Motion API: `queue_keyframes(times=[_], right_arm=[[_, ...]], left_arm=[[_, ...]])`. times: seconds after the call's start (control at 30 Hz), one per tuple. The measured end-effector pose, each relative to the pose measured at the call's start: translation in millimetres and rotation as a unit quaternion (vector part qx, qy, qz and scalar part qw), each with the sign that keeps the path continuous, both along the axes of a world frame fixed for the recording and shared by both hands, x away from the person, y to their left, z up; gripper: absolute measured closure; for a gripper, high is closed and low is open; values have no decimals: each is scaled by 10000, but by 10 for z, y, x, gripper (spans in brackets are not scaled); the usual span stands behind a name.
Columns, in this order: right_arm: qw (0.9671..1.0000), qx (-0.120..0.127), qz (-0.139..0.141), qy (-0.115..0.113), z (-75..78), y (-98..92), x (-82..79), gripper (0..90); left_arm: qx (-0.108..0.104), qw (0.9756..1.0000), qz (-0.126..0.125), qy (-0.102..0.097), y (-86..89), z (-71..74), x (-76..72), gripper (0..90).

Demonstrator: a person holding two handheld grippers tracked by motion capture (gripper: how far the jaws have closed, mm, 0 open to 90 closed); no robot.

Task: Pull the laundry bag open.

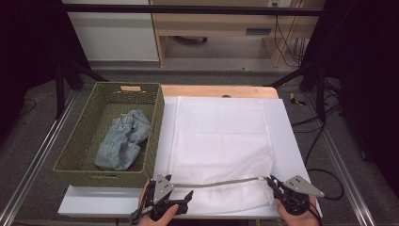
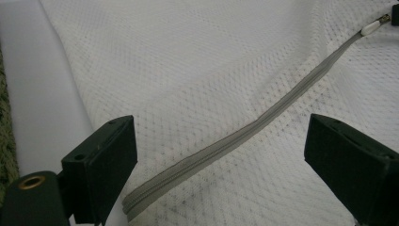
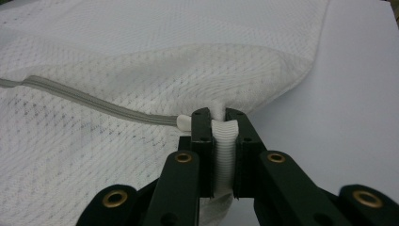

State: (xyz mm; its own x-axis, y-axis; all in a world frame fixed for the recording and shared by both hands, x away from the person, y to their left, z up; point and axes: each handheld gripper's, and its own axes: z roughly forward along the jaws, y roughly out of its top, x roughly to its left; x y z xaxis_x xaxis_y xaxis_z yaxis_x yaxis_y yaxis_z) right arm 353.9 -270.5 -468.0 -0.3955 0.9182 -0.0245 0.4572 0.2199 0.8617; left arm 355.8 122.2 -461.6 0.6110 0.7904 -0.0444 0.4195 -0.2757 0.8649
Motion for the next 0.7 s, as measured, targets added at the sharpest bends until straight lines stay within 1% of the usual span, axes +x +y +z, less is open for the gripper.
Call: queue_keyframes(times=[0.1, 0.13, 0.17, 0.2, 0.27, 0.3, 0.33, 0.37, 0.43, 0.47, 0.5, 0.57, 0.6, 0.63, 0.67, 0.7], right_arm=[[10000, -22, 31, -8, -2, -10, -2, 825], [10000, 17, 30, -6, 21, -24, -2, 824], [10000, 47, 20, -7, 41, -22, -2, 824], [10000, 47, 20, -7, 41, -22, -2, 824], [10000, 54, 25, -61, 74, -2, -3, 824], [9999, 20, -30, -99, 92, 22, -4, 824], [9999, 20, -30, -99, 92, 22, -4, 824], [9999, 82, -60, -85, 96, 25, -2, 824], [9998, 118, -99, -132, 104, 17, 6, 823], [9997, 182, -100, -139, 104, 6, 4, 823], [9997, 182, -100, -139, 104, 6, 4, 823], [9996, 241, -79, -125, 94, -5, 11, 823], [9995, 262, -65, -153, 97, -6, 14, 823], [9995, 252, -62, -179, 99, -7, 17, 823], [9995, 251, -62, -188, 101, -4, 20, 823], [9995, 251, -62, -188, 101, -4, 20, 823]], left_arm=[[-116, 9999, 42, -51, -10, 52, 13, 120], [-102, 9999, 32, -116, -8, 67, 12, 150], [-28, 9998, -5, -216, -15, 83, -6, 154], [-28, 9998, -5, -216, -15, 83, -6, 156], [17, 9996, -66, -288, -28, 94, -5, 158], [1, 9996, -74, -269, -39, 99, 4, 164], [-58, 9997, -81, -241, -53, 108, 19, 164], [-107, 9996, -94, -228, -76, 124, 37, 175], [-22, 9993, -169, -321, -138, 183, 81, 188], [-16, 9991, -202, -368, -169, 219, 108, 190], [-28, 9990, -235, -389, -199, 254, 139, 190], [-145, 9986, -311, -404, -256, 319, 198, 198], [-188, 9983, -355, -419, -289, 348, 226, 204], [-173, 9978, -423, -483, -360, 400, 276, 208], [-173, 9978, -423, -483, -360, 400, 276, 208], [-189, 9976, -442, -496, -398, 420, 299, 208]])
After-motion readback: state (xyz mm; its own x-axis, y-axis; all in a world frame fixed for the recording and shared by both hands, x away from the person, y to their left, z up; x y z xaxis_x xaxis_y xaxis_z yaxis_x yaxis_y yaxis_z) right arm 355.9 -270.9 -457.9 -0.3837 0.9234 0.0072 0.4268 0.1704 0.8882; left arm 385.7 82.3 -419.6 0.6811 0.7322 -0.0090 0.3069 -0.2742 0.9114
